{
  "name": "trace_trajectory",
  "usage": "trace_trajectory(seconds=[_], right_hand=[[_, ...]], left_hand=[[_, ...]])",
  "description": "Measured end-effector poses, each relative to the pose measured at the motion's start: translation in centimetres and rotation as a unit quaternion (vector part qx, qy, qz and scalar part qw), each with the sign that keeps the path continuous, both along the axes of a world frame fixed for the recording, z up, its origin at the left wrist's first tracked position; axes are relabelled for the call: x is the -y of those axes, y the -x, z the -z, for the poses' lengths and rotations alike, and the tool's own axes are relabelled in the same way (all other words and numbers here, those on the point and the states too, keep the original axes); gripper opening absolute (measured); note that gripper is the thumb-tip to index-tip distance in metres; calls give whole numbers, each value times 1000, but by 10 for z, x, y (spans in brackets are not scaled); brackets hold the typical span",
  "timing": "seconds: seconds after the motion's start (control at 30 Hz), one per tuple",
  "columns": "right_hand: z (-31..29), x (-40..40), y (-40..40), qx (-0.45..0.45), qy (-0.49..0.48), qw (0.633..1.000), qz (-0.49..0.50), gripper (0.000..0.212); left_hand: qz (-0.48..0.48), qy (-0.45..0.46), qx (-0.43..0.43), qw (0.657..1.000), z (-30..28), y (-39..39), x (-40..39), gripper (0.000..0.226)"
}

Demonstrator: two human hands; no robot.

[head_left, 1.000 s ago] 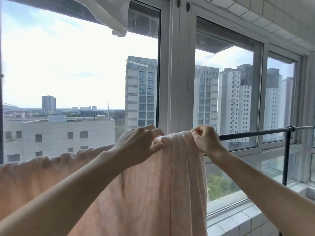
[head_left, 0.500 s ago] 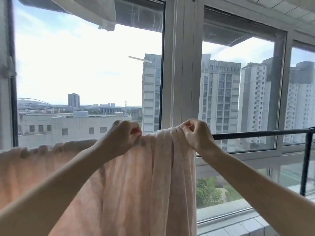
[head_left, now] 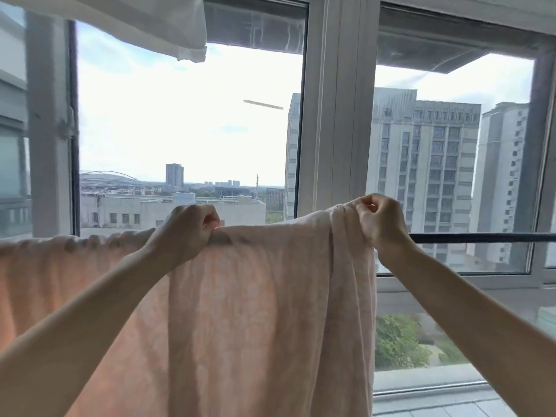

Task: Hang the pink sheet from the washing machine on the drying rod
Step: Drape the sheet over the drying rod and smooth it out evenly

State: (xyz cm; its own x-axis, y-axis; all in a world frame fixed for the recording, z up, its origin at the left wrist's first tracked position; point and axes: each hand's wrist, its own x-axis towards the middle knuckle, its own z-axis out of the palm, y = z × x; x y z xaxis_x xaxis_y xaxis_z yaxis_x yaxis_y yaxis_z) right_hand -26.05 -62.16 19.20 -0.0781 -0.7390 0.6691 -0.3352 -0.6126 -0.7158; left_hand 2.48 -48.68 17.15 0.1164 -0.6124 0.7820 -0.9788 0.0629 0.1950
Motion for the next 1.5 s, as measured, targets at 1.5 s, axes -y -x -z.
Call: trace_trajectory(seconds=[1.5], right_hand=[[7, 12, 52, -290, -31, 935, 203, 18]], left_hand=[[106, 0, 78, 991, 7, 75, 42, 13]])
